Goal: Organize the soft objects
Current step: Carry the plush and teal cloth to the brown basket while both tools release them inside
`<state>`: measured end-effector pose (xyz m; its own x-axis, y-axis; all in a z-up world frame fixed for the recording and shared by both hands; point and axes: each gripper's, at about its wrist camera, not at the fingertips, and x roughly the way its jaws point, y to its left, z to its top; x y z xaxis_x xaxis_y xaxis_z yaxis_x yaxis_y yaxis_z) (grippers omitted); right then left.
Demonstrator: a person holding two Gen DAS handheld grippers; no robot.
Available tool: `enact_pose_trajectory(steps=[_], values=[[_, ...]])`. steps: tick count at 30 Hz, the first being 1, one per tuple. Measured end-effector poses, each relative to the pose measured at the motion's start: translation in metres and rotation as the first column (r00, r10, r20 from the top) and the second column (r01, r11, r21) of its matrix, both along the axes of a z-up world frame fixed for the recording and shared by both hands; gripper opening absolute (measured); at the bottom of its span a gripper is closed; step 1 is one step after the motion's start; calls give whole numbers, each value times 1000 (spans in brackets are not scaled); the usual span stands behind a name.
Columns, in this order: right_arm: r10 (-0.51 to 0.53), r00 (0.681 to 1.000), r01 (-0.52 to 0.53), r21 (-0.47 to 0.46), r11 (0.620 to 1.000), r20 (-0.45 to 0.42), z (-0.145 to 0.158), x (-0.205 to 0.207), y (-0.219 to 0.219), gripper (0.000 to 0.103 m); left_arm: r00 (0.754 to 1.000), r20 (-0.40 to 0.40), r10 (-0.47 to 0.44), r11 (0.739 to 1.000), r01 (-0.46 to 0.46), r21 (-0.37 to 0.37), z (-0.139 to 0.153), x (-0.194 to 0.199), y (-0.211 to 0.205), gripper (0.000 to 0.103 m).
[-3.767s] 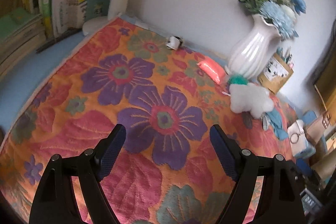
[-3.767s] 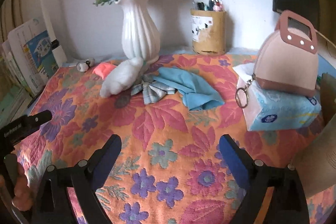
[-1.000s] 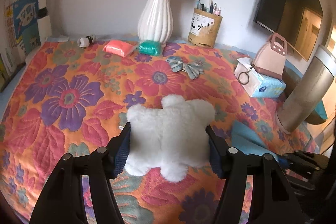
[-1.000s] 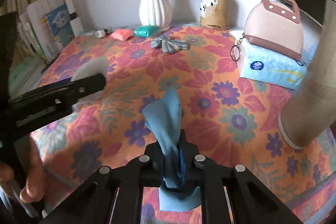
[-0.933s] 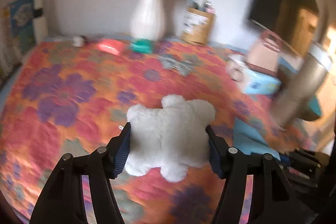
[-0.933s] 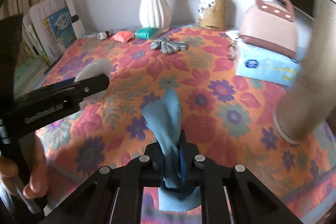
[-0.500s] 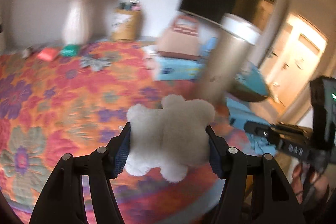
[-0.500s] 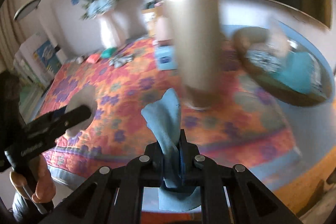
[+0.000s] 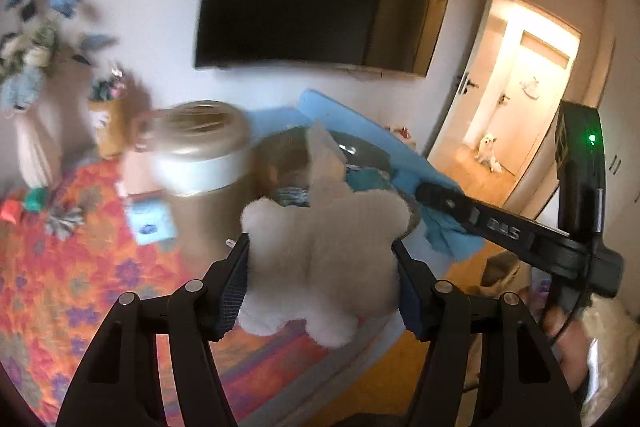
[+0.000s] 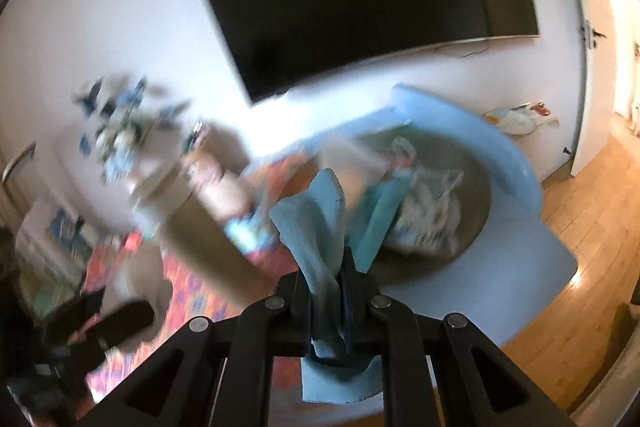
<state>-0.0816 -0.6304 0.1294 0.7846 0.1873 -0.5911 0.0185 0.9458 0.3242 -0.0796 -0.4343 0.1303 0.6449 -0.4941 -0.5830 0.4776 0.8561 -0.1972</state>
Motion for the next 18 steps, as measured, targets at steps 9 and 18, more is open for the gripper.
enact_pose_trajectory(steps=[9, 18], values=[[-113, 993, 116, 77, 990, -39, -14, 95, -67, 11, 991, 85, 107, 981, -119, 154, -8, 55, -88, 62], [-5, 978, 35, 143, 989, -207, -40, 180, -85, 22, 987, 123, 107, 977, -127, 174, -18, 106, -111, 83]])
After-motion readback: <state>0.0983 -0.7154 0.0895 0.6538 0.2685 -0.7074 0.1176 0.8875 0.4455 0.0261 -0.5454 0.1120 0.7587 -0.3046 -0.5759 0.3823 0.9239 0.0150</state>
